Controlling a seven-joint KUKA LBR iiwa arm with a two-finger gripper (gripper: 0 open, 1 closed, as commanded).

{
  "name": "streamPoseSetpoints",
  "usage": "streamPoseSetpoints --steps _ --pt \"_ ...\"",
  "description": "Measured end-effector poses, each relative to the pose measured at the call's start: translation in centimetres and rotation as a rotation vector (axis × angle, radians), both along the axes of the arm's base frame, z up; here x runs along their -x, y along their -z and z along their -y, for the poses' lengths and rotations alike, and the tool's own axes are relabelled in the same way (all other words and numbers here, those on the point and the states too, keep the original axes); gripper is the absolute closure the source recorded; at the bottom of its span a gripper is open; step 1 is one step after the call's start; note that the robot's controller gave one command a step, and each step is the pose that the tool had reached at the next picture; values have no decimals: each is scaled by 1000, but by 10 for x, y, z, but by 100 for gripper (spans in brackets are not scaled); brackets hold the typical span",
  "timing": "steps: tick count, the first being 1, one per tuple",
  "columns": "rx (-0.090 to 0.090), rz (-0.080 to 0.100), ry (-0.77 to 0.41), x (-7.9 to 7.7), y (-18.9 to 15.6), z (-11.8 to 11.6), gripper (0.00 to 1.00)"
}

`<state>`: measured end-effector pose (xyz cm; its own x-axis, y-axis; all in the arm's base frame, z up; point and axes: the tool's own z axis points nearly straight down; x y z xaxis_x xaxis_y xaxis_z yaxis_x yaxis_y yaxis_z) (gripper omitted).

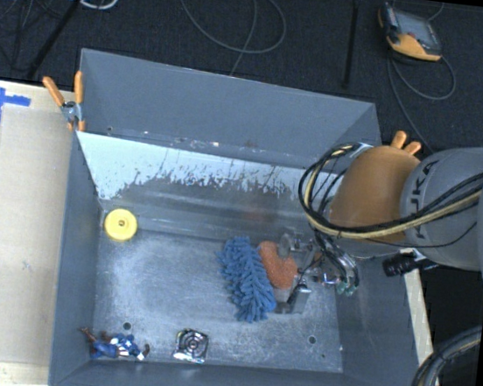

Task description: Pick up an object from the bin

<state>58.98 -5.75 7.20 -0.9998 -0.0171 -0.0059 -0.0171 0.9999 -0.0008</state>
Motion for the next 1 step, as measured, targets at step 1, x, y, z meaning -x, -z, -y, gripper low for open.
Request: streamPoseSetpoints --steps 1 --pt "-2 -3 124 -18 1 -3 0"
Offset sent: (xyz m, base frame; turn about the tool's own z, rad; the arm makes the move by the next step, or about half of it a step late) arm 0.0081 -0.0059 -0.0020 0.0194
